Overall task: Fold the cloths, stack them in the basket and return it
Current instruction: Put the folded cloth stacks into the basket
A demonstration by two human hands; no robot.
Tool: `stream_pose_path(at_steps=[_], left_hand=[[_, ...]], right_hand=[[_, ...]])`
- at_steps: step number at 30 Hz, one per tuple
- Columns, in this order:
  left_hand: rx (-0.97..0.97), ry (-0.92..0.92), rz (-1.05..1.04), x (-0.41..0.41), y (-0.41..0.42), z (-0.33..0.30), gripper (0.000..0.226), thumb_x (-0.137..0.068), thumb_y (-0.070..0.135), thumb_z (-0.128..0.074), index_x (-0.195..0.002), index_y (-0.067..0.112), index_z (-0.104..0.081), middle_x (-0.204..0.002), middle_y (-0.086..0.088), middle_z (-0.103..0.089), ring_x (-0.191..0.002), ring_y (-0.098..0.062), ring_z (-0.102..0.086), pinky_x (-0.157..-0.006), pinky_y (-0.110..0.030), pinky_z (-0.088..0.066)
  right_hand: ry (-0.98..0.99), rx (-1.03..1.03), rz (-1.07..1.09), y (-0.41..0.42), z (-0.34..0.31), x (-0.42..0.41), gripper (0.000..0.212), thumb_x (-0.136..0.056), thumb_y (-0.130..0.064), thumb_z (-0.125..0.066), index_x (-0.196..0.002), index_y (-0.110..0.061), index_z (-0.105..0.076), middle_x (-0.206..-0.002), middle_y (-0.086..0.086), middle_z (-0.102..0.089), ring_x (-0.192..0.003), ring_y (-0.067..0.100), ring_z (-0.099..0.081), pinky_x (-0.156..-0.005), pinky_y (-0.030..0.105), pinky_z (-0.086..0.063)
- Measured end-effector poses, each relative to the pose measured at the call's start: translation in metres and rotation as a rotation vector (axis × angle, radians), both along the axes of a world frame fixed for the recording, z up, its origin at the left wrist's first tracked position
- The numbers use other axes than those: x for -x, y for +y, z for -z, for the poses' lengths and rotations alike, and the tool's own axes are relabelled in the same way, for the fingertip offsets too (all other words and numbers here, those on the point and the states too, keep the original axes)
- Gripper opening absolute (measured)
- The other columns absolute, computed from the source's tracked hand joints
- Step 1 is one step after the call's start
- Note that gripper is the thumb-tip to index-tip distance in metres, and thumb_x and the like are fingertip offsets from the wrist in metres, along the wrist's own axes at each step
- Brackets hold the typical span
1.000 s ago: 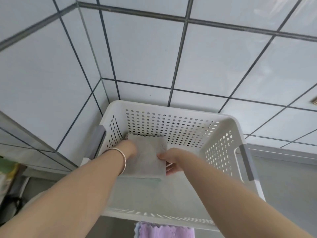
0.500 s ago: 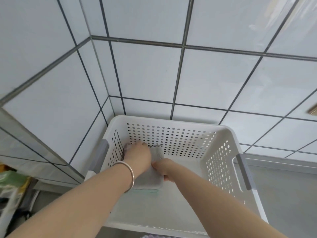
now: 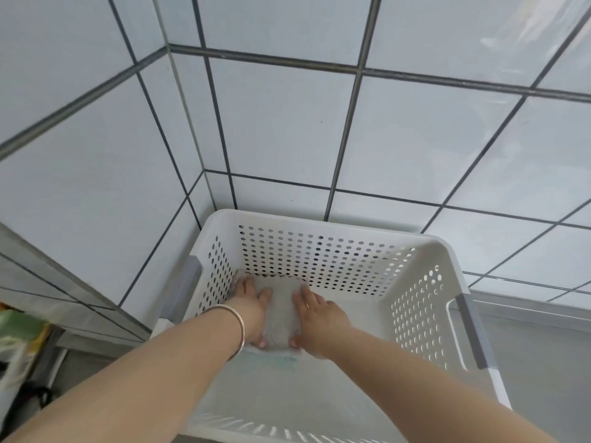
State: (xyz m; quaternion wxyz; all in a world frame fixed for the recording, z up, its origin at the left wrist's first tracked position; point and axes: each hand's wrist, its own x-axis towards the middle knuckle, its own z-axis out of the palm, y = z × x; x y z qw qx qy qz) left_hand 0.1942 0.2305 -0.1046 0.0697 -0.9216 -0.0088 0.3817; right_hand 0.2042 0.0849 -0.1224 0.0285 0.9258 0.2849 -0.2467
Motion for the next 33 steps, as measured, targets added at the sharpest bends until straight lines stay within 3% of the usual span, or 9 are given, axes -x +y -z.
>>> stream_pose_path(at_steps=[5, 8, 11, 14, 17, 21, 24, 27, 33], left_hand=[[0.038, 0.062, -0.044, -0.008, 0.007, 0.003, 0.116, -0.074, 0.047, -0.071, -0.146, 0.021, 0.016, -0.154, -0.018, 0.019, -0.145, -0.035, 0.007, -0.119, -0.047, -0.013], [0.056, 0.012, -0.026, -0.015, 0.003, -0.014, 0.096, -0.077, 0.043, -0.068, -0.148, 0.015, -0.010, -0.152, -0.019, -0.015, -0.140, -0.034, -0.021, -0.114, -0.042, -0.028], [0.170, -0.197, 0.037, -0.017, -0.008, -0.056, 0.052, -0.088, 0.035, -0.054, -0.135, 0.016, -0.041, -0.127, -0.010, -0.056, -0.114, -0.025, -0.053, -0.097, -0.034, -0.044], [0.437, -0.393, -0.094, 0.003, -0.020, -0.109, 0.051, -0.090, 0.033, -0.053, -0.138, 0.023, -0.039, -0.133, -0.001, -0.055, -0.118, -0.021, -0.053, -0.098, -0.033, -0.042], [0.704, -0.673, -0.138, 0.051, -0.032, -0.140, 0.039, -0.088, 0.028, -0.054, -0.128, 0.027, -0.051, -0.121, 0.008, -0.060, -0.110, -0.012, -0.057, -0.095, -0.030, -0.045], [1.005, -1.218, -0.198, 0.138, -0.042, -0.132, 0.019, -0.088, 0.016, -0.056, -0.104, 0.020, -0.064, -0.099, 0.010, -0.057, -0.088, -0.006, -0.056, -0.077, -0.019, -0.047], [1.032, -1.439, -0.287, 0.196, -0.042, -0.088, 0.013, -0.082, 0.010, -0.051, -0.091, 0.014, -0.059, -0.092, 0.005, -0.049, -0.078, -0.013, -0.050, -0.070, -0.019, -0.042], [0.909, -1.308, -0.457, 0.230, -0.042, -0.031, 0.014, -0.079, 0.016, -0.056, -0.094, 0.015, -0.055, -0.094, 0.005, -0.046, -0.084, -0.019, -0.051, -0.076, -0.030, -0.046], [0.649, -0.446, -0.919, 0.248, -0.051, 0.042, 0.082, -0.063, 0.061, -0.060, -0.116, -0.002, -0.055, -0.114, -0.020, -0.061, -0.108, -0.036, -0.056, -0.095, -0.042, -0.046]], right_hand=[[0.081, 0.038, 0.055, 0.001, 0.006, -0.001, 0.085, -0.089, -0.050, -0.046, -0.149, -0.018, 0.005, -0.158, 0.010, 0.008, -0.140, 0.029, -0.017, -0.112, 0.040, -0.026], [0.079, 0.072, 0.055, 0.002, -0.016, -0.011, 0.083, -0.087, -0.046, -0.053, -0.149, -0.017, -0.008, -0.156, 0.010, -0.009, -0.136, 0.030, -0.026, -0.107, 0.041, -0.031], [0.070, 0.021, 0.038, 0.005, -0.070, -0.011, 0.067, -0.088, -0.044, -0.052, -0.144, -0.018, -0.026, -0.148, 0.007, -0.034, -0.131, 0.028, -0.037, -0.104, 0.041, -0.035], [0.118, -0.221, 0.087, -0.006, -0.130, 0.011, 0.053, -0.090, -0.043, -0.051, -0.138, -0.024, -0.038, -0.137, 0.002, -0.051, -0.123, 0.024, -0.048, -0.102, 0.036, -0.037], [-0.113, -0.548, 0.168, -0.033, -0.163, 0.059, 0.044, -0.090, -0.034, -0.053, -0.133, -0.028, -0.045, -0.119, -0.005, -0.062, -0.105, 0.015, -0.059, -0.095, 0.033, -0.045], [-0.344, -1.001, 0.363, -0.070, -0.162, 0.143, 0.023, -0.087, -0.022, -0.055, -0.109, -0.022, -0.061, -0.081, -0.017, -0.061, -0.070, -0.004, -0.056, -0.067, 0.008, -0.043], [-0.484, -1.103, 0.494, -0.093, -0.125, 0.208, 0.016, -0.084, -0.020, -0.050, -0.091, -0.026, -0.063, -0.062, -0.015, -0.057, -0.057, 0.004, -0.053, -0.047, 0.011, -0.038], [-0.496, -0.945, 0.659, -0.104, -0.067, 0.248, 0.014, -0.083, -0.024, -0.047, -0.089, -0.026, -0.059, -0.057, -0.001, -0.057, -0.056, 0.017, -0.050, -0.048, 0.027, -0.042], [0.201, -0.586, 1.273, -0.092, 0.012, 0.250, 0.056, -0.086, -0.042, -0.055, -0.129, -0.008, -0.044, -0.126, 0.007, -0.052, -0.109, 0.025, -0.053, -0.090, 0.033, -0.041]])
